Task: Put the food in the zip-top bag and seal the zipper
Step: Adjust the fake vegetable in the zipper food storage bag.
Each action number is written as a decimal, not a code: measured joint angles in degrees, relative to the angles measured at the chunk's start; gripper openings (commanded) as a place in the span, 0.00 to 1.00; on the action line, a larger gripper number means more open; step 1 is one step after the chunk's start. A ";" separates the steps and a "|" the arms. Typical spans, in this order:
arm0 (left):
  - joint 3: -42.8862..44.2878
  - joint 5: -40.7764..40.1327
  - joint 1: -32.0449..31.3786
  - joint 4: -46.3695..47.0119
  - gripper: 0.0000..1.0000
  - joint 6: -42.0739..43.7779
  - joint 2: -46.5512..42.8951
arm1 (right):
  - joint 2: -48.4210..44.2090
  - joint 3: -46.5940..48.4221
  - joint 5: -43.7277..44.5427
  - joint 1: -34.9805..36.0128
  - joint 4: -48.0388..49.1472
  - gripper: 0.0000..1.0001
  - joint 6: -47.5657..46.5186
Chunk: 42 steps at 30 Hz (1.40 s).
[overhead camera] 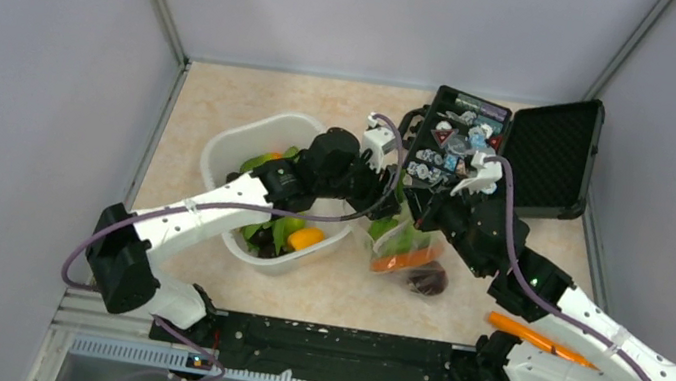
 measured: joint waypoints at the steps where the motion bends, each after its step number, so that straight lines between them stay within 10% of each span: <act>1: 0.00 -1.03 -0.15 0.39 0.45 -0.33 0.81 | -0.04 0.00 -0.09 0.00 0.02 0.00 0.20; 11: -9.84 -7.48 -3.23 12.55 0.22 0.48 1.33 | -3.15 -1.95 2.71 0.00 0.76 0.00 1.77; 18: -12.83 -5.64 -5.22 17.20 0.29 3.61 1.16 | -4.33 -2.25 4.33 0.00 0.76 0.00 2.03; 24: -12.79 -6.69 -5.81 18.53 0.79 3.74 1.09 | -4.35 -2.25 4.72 0.00 0.76 0.00 2.10; 42: -15.28 -18.27 -5.95 32.39 0.61 3.10 -0.94 | -5.07 -2.97 3.87 0.00 2.10 0.00 3.78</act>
